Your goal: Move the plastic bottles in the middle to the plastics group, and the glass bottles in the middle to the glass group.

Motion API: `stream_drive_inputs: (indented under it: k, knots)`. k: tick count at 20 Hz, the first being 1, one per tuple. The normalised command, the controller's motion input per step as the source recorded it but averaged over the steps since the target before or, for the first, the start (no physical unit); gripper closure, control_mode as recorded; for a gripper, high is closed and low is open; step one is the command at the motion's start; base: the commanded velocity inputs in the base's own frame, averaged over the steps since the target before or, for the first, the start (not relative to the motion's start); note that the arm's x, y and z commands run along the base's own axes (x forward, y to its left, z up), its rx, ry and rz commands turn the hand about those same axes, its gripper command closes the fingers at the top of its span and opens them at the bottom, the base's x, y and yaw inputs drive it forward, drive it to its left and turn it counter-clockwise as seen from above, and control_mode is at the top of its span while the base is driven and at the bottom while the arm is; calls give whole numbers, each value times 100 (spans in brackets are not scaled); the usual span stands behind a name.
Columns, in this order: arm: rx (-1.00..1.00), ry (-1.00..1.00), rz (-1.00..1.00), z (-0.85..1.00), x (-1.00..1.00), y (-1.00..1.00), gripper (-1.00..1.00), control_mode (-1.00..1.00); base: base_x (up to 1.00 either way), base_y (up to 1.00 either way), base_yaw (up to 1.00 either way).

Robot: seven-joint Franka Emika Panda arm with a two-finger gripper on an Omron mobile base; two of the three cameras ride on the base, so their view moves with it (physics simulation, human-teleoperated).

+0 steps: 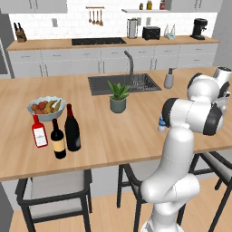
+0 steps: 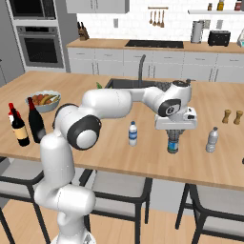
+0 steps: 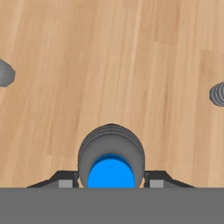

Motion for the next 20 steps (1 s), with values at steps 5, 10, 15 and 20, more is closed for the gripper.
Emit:
stream_drive_inputs:
  k: [5, 10, 15, 20]
  knots:
    - [0, 0, 0, 0, 1, -27, 100, -100, 0, 0, 0]
    - [0, 0, 0, 0, 10, -39, 100, -100, 0, 0, 0]
    - [0, 0, 0, 0, 21, -44, 100, -100, 0, 0, 0]
    - [0, 0, 0, -1, 4, -35, 100, -100, 0, 0, 0]
